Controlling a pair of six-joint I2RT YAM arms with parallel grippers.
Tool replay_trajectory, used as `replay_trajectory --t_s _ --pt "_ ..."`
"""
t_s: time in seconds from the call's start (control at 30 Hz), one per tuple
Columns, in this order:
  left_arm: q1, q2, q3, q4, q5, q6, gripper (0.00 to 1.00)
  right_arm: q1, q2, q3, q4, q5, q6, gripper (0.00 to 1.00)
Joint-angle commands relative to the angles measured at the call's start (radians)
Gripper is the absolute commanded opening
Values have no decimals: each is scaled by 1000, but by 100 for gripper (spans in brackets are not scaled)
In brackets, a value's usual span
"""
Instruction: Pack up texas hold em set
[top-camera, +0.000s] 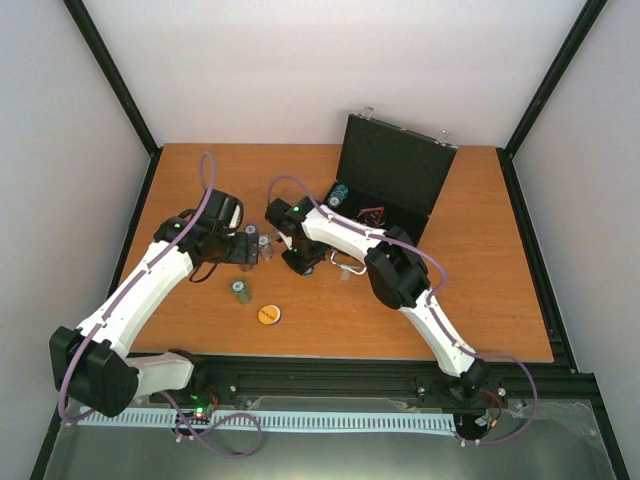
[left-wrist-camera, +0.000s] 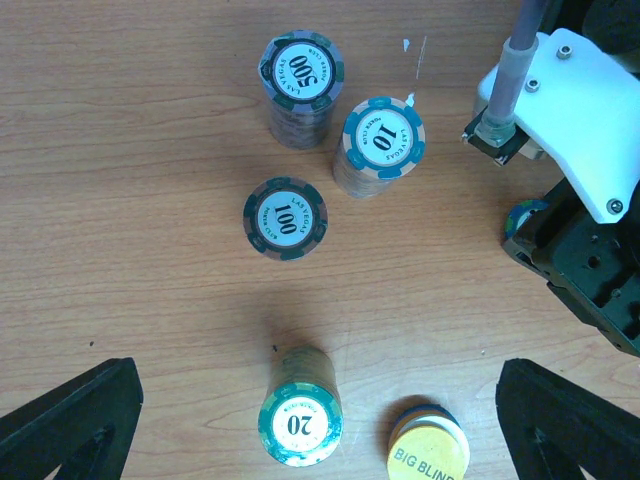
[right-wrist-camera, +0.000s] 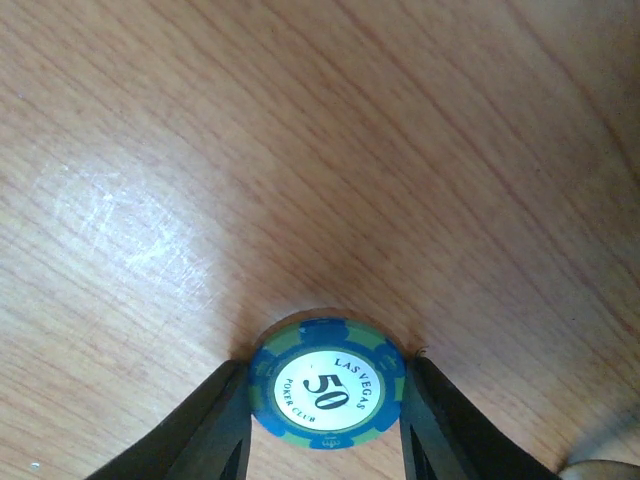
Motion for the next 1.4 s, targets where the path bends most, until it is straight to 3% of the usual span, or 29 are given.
replay_trajectory --t_s 0.0,0.9,1.37 --pt "3 -5 9 8 -2 3 100 1 31 31 -39 19 -3 31" --pt "3 0 -3 18 15 -3 100 -34 -60 226 -158 83 -1 31" --pt "3 25 17 16 26 15 100 -131 -47 248 11 173 32 31"
